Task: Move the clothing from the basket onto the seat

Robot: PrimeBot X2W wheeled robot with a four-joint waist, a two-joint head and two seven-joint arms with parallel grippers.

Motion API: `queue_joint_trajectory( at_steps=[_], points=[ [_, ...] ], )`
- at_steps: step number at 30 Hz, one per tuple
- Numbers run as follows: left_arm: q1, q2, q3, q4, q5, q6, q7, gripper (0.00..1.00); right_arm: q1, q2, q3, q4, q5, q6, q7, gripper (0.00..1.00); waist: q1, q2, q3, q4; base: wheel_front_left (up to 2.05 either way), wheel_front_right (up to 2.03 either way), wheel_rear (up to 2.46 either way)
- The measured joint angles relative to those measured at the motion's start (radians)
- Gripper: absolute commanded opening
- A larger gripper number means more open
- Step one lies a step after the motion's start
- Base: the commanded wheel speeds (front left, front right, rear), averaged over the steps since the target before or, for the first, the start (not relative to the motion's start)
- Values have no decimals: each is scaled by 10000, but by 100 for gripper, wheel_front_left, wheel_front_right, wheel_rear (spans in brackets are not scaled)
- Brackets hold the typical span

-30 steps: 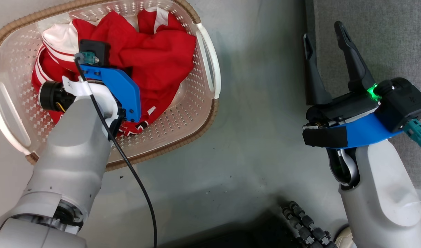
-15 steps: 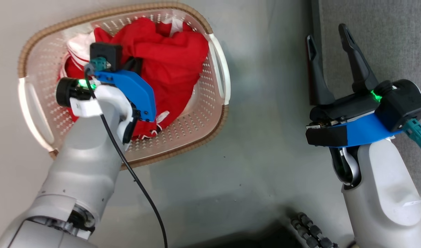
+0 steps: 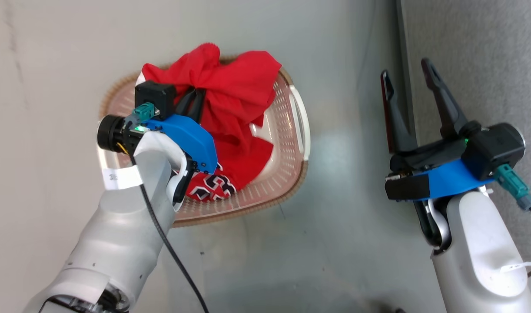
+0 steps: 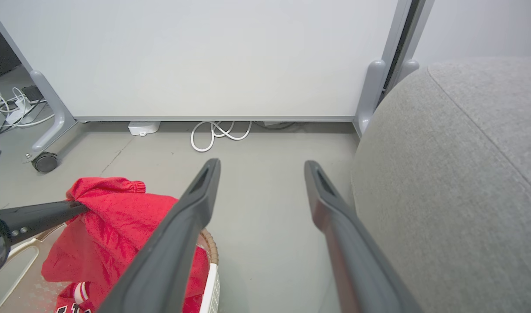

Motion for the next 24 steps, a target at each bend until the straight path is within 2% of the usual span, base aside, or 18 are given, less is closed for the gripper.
queue_joint_trajectory(
  at_steps=[12,24],
  points=[
    [1172,244,894,-2311,1147,23,-15,0,929,-2,-79,405,-102,0,2,100,-1,0,-2119,417,0,0,0],
    [1532,171,1421,-3354,1781,33,-15,0,1878,-2,-67,736,13,0,0,100,-2,0,-4181,487,0,0,0]
  ],
)
